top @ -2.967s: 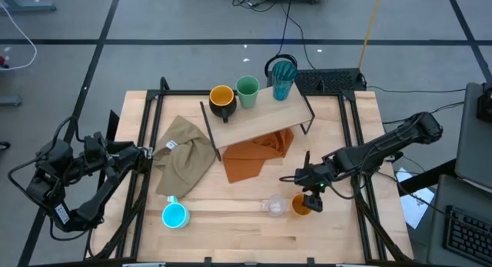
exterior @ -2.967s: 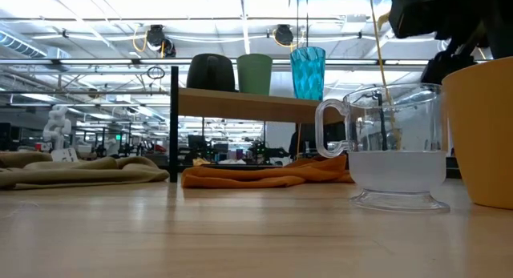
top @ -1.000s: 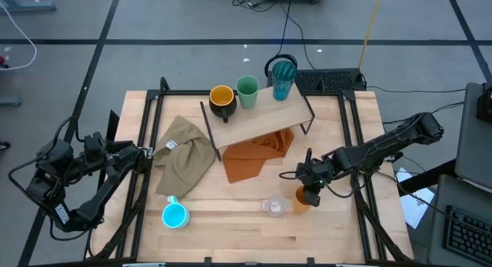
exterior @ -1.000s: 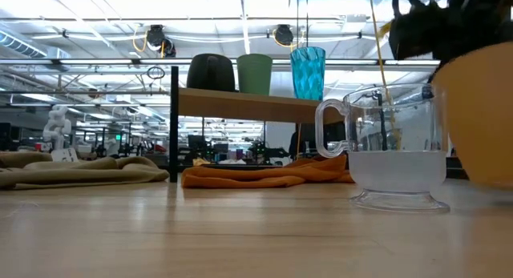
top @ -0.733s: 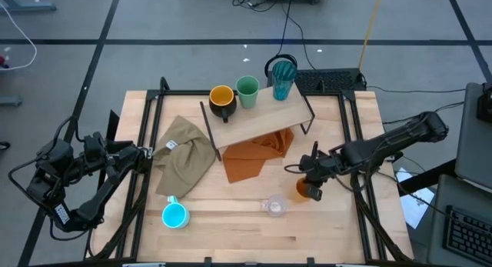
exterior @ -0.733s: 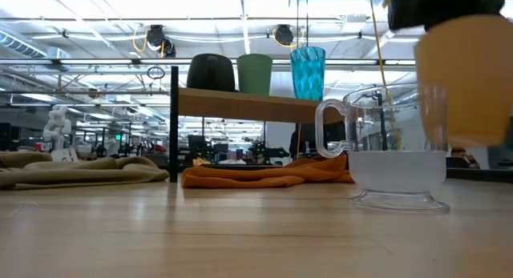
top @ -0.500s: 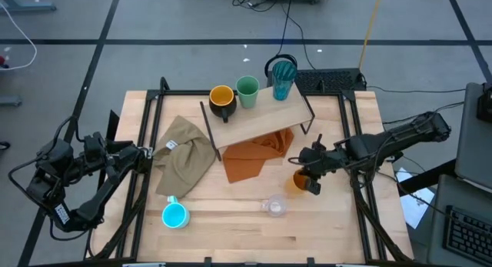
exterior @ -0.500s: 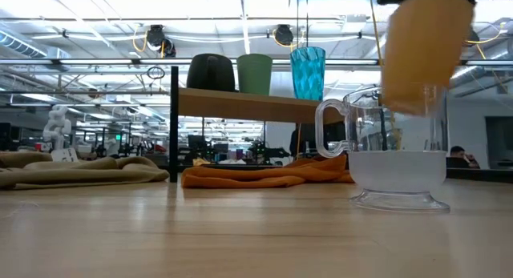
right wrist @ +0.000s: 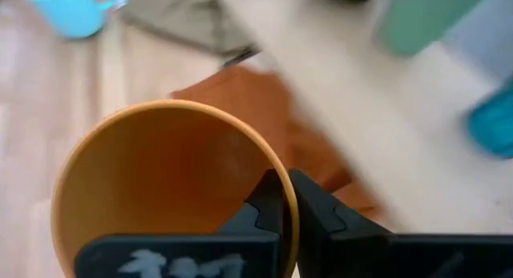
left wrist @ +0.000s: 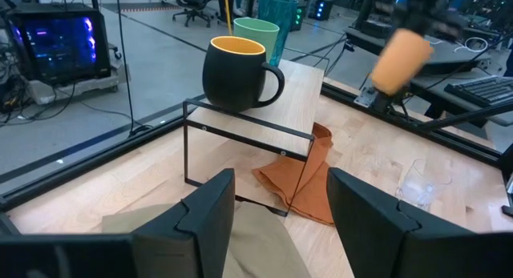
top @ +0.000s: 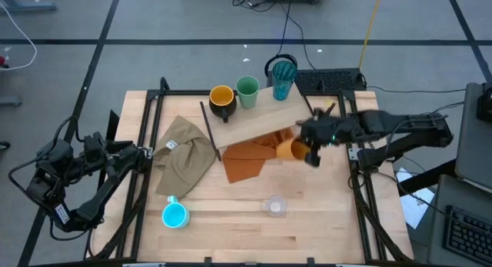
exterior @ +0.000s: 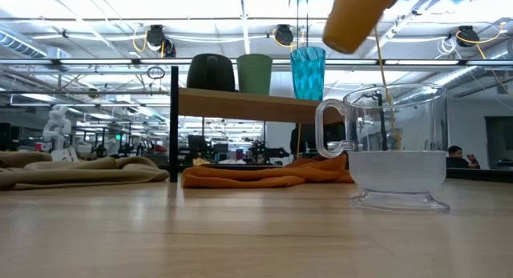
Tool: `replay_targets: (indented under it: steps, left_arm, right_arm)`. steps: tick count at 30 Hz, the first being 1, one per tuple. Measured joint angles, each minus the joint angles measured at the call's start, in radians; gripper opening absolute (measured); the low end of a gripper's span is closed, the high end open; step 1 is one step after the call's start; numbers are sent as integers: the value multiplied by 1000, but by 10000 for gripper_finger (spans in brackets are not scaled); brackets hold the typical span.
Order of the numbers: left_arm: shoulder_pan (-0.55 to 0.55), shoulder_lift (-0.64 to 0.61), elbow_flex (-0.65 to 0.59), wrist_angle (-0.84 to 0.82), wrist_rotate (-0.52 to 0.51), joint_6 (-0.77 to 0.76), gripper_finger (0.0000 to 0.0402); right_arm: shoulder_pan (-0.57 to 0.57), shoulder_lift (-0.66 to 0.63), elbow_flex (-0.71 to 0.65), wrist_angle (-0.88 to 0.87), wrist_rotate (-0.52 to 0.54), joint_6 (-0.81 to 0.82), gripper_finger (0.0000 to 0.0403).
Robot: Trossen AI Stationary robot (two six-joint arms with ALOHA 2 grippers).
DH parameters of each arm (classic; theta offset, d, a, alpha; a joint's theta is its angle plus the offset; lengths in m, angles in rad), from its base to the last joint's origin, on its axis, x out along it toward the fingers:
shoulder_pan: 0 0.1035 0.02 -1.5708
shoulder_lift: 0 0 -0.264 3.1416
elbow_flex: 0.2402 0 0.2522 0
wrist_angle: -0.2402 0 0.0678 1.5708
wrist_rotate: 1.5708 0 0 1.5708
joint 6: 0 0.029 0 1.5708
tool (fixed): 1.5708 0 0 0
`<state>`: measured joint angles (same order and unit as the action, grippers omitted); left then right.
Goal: Stack small to large cups/mugs on shelf
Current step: Put the yellow cup on the shelf
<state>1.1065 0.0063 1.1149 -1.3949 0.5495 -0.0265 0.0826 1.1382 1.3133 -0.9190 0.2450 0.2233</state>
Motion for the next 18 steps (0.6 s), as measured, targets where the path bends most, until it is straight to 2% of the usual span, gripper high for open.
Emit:
replay_targets:
  steps: [7, 11, 15, 18]
  left_arm:
    - [0, 0, 0, 0, 0, 1, 200]
    - [0, 0, 0, 0, 1, 0, 200]
    - [0, 0, 0, 0, 1, 0, 200]
    - [0, 0, 0, 0, 1, 0, 200]
  right_arm:
    - [-194, 61, 177, -77, 11, -183, 0]
    - [-317, 125, 252, -157, -61, -229, 0]
    - [-404, 207, 346, -254, -86, -252, 0]
    - [-448, 267, 430, -297, -187, -272, 0]
